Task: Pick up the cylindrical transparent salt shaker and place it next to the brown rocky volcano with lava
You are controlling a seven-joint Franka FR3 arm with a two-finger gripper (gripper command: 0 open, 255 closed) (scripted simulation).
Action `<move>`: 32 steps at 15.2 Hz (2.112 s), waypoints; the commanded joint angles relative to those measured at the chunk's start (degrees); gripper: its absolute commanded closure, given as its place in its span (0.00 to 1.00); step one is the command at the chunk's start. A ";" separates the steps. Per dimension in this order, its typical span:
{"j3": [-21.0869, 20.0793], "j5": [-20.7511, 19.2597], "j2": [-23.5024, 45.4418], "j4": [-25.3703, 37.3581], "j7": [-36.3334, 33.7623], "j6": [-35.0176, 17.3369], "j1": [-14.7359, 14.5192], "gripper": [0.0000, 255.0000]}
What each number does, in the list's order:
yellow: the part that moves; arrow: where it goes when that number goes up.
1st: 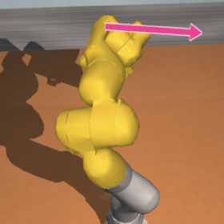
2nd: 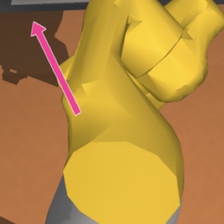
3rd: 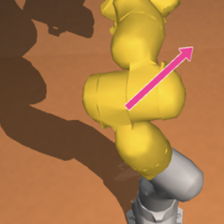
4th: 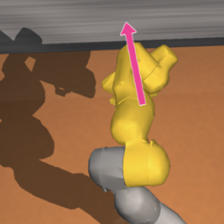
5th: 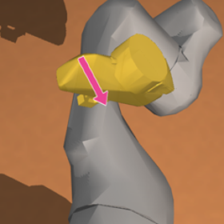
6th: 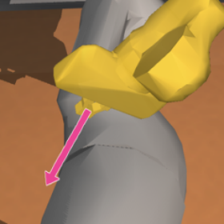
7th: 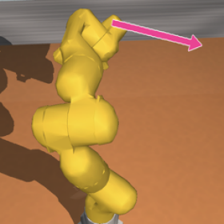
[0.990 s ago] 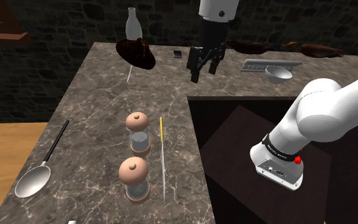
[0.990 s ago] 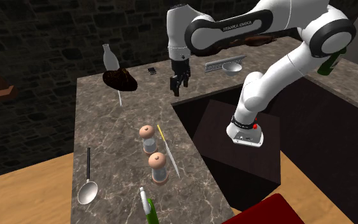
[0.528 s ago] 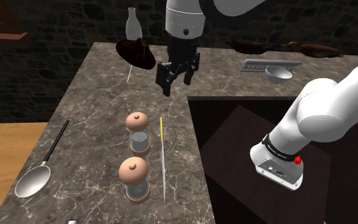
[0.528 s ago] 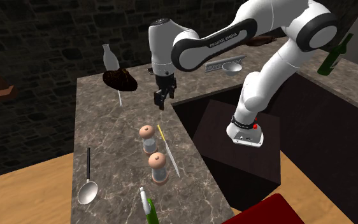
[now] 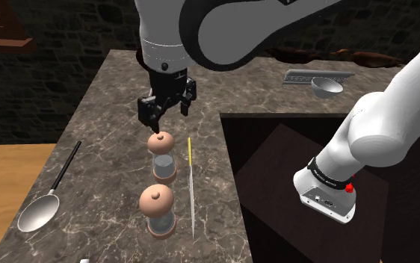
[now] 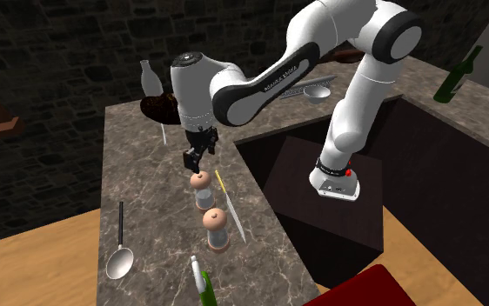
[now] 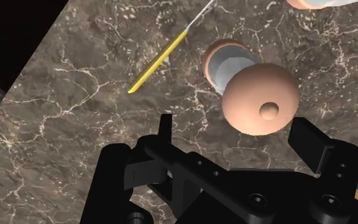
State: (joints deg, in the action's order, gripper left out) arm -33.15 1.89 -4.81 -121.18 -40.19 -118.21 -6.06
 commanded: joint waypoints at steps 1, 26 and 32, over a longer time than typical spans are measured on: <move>-1.68 -4.14 4.72 3.52 -4.03 -0.70 -0.61 0.00; -1.94 -9.35 10.83 2.93 -8.17 -6.20 -1.80 1.00; -2.08 -8.11 9.32 4.56 -7.23 -3.39 -1.60 1.00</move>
State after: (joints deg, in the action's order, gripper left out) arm -35.21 -6.47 4.82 -117.04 -47.62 -122.26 -7.71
